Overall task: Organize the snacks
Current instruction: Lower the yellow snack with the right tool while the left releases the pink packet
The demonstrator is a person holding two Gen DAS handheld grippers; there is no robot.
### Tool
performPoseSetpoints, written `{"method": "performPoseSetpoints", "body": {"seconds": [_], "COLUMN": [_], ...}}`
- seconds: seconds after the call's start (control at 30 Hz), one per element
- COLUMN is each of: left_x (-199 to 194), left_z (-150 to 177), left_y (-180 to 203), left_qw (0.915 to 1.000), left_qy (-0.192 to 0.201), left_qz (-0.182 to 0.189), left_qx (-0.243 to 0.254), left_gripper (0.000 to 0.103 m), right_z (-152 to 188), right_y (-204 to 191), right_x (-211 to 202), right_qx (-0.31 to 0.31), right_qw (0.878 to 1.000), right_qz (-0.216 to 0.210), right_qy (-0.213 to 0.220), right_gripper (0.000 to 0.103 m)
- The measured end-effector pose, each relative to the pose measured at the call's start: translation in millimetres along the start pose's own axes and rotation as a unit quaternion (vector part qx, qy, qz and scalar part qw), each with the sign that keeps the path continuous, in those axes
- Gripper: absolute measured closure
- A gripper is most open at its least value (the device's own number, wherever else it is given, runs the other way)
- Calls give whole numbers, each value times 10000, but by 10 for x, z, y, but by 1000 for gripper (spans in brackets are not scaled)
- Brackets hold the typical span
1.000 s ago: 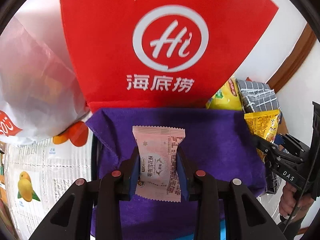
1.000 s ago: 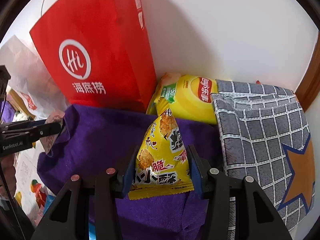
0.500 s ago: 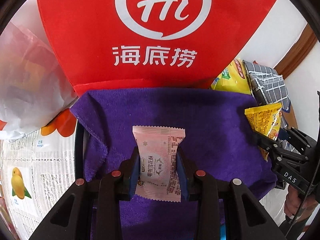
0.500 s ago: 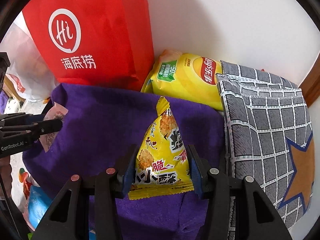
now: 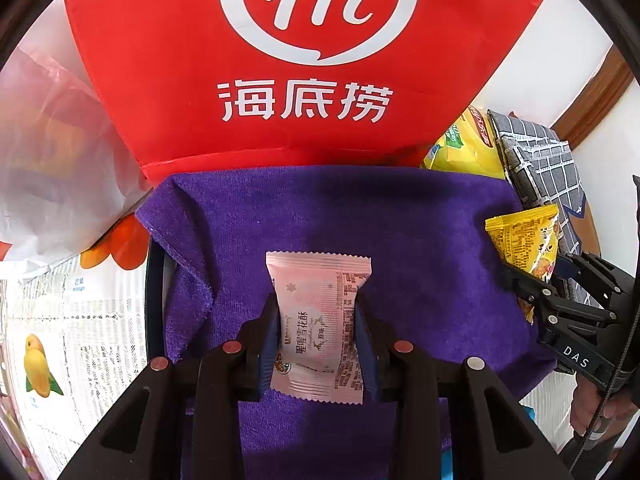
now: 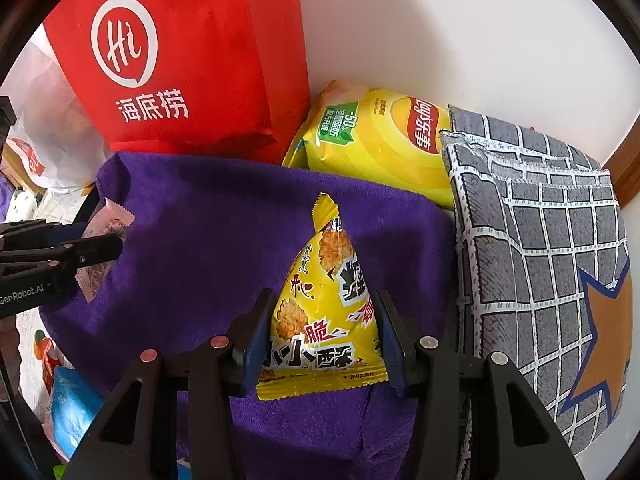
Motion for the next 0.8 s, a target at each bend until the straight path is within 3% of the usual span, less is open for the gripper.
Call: {"method": "performPoseSetpoints", "body": {"seconds": [0.8], "left_x": [46], "left_z": [27], "left_y": [19], "left_qw": [9999], "left_qy": [-90], "left_qz": [-16], "left_qx": [63], "left_gripper": [69], "right_z": [72], "right_y": [-76], "right_x": [89], "right_qx": [-24], "right_qw": [9999], "right_qz": [-18], "right_qy": [-126], "right_gripper": [53]}}
Point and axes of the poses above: each gripper's, at about its wrist camera, not at the fingertips, and x roughly the way its jaws point, y to its right, z to its underside, the point moved 9 cm from there along x, roughly the way its jaws point, and after that the axes turned 11 degrees about y, right-handed, at the moved point
